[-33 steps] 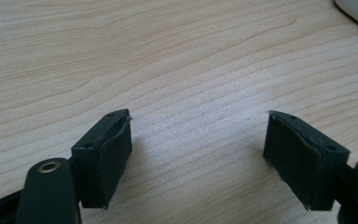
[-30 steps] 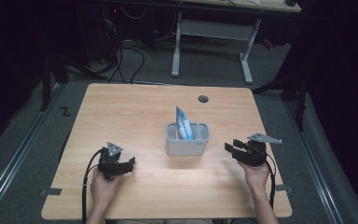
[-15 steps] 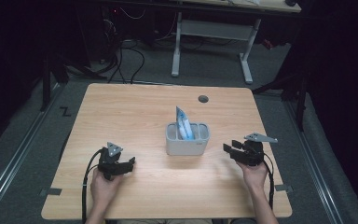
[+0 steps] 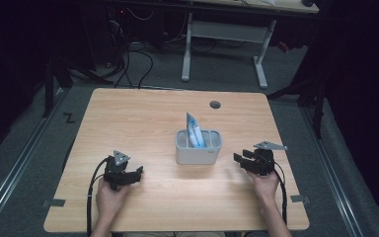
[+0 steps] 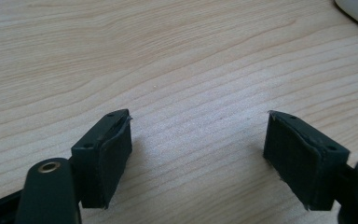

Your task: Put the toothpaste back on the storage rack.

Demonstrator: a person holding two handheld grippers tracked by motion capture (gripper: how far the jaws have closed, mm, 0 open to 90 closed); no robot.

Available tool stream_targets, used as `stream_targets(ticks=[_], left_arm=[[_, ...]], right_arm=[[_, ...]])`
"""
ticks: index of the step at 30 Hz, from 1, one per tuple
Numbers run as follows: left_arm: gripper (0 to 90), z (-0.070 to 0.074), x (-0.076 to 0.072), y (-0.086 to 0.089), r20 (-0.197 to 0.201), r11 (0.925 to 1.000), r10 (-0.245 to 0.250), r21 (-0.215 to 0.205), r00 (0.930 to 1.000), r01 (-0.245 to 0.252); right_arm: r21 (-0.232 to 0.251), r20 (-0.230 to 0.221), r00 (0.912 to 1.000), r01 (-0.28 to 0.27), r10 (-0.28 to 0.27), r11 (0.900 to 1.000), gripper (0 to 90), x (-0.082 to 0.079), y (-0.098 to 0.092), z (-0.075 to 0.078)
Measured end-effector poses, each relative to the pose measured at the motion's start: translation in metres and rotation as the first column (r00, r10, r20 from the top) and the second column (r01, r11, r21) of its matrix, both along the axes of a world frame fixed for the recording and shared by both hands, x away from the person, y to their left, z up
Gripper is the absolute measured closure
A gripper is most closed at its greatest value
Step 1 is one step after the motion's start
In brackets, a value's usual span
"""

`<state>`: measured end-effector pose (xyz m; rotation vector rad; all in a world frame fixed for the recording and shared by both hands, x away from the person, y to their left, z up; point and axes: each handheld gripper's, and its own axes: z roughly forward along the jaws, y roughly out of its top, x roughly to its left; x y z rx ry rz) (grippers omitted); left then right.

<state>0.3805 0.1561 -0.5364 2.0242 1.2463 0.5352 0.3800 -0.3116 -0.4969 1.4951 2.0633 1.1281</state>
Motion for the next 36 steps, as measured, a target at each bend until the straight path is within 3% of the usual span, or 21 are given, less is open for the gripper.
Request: stream_targets(ticks=[6, 13, 26, 36], left_arm=[[23.8, 0.0, 0.0, 0.0, 0.0, 1.0, 0.0, 0.0, 1.0, 0.0], [23.8, 0.0, 0.0, 0.0, 0.0, 1.0, 0.0, 0.0, 1.0, 0.0], [23.8, 0.0, 0.0, 0.0, 0.0, 1.0, 0.0, 0.0, 1.0, 0.0], [23.8, 0.0, 0.0, 0.0, 0.0, 1.0, 0.0, 0.0, 1.0, 0.0]], right_arm=[[-0.009, -0.022, 0.9997, 0.015, -0.015, 1.0, 50.4, 0.001, -0.002, -0.009], [-0.022, -0.014, 0.9998, 0.012, -0.012, 1.0, 49.7, 0.003, 0.0, -0.013], [-0.102, -0.015, 0.9997, 0.019, -0.021, 0.995, 48.0, 0.009, 0.008, -0.024], [-0.132, -0.017, 0.9996, 0.019, -0.021, 0.991, 47.4, 0.012, 0.011, -0.03]])
